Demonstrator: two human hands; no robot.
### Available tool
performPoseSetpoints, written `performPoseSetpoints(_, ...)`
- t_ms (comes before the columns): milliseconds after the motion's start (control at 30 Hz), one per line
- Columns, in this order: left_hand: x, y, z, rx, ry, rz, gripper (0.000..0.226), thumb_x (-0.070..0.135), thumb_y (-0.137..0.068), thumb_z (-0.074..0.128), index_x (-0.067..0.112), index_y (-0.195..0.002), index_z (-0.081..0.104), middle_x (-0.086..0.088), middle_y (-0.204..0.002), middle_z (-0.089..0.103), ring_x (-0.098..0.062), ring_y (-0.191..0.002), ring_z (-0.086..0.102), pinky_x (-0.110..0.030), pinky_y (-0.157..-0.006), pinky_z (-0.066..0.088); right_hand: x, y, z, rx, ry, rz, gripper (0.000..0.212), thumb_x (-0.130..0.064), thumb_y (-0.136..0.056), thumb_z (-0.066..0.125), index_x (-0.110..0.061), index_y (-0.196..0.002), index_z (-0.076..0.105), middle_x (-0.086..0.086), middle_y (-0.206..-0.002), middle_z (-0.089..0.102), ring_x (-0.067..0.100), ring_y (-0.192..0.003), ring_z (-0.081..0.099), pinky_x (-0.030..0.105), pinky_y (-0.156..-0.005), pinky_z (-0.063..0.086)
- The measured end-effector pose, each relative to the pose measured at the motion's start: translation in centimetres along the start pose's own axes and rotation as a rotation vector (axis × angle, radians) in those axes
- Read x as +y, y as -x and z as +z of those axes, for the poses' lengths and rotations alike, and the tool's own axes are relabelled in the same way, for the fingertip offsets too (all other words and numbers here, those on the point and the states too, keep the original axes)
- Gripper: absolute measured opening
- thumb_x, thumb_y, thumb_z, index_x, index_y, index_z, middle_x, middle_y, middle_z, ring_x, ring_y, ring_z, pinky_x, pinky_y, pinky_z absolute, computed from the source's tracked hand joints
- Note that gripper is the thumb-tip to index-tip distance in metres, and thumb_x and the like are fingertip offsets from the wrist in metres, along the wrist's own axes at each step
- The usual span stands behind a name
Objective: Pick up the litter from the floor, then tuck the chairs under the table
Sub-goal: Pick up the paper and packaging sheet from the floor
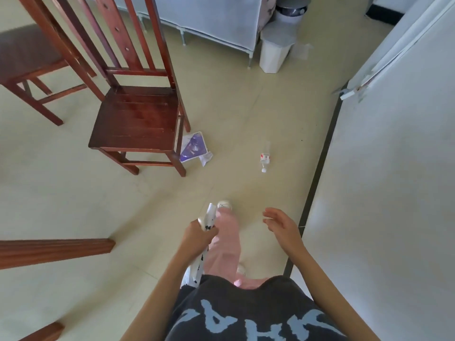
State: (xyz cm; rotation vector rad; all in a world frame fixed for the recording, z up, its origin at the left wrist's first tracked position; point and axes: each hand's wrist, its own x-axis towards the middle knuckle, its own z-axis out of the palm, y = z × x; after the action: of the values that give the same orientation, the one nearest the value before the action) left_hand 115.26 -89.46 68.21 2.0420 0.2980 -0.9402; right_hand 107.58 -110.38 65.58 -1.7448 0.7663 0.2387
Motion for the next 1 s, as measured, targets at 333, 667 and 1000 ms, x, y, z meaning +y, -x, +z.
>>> performPoseSetpoints(333, 14.4, -18.3, -4.0, 0.003, -0.115, 0.022, 0.02, 0.019, -0.077, 0.058, 0.016, -0.063, 0.044, -0.004, -0.061, 0.052, -0.024, -0.054, 0.049, -0.03, -0.058, 0.041, -8.5, -18.4, -0.4, -0.058, 0.024, 0.068, 0.025, -0.007, -0.088, 0.053, -0.027, -0.101, 0.059, -0.006, -0.107, 0.065, 0.009, -0.099, 0.06, 0.013, -0.082, 0.042)
performPoseSetpoints(667, 15.7, -34.2, -2.9, 0.131, 0.101, -0.181, 0.023, 0.011, -0.077, 0.057, 0.011, -0.059, 0.043, -0.003, -0.05, 0.047, -0.021, -0.042, 0.044, -0.03, -0.056, 0.041, -11.6, -37.3, 4.2, -0.24, 0.116, 0.049, 0.036, -0.001, -0.086, 0.048, -0.034, -0.094, 0.058, -0.009, -0.101, 0.066, 0.003, -0.09, 0.061, 0.004, -0.073, 0.043)
performPoseSetpoints(1000, 2.7, -58.7, 1.8, 0.289, 0.188, -0.151, 0.007, 0.011, -0.083, 0.056, 0.01, -0.075, 0.057, -0.002, -0.06, 0.061, -0.011, -0.044, 0.053, -0.02, -0.047, 0.042, 3.5, -61.9, 15.0, -0.432, 0.356, -0.077, 0.031, -0.002, -0.087, 0.049, -0.009, -0.115, 0.059, 0.007, -0.105, 0.065, 0.014, -0.084, 0.058, 0.001, -0.065, 0.04)
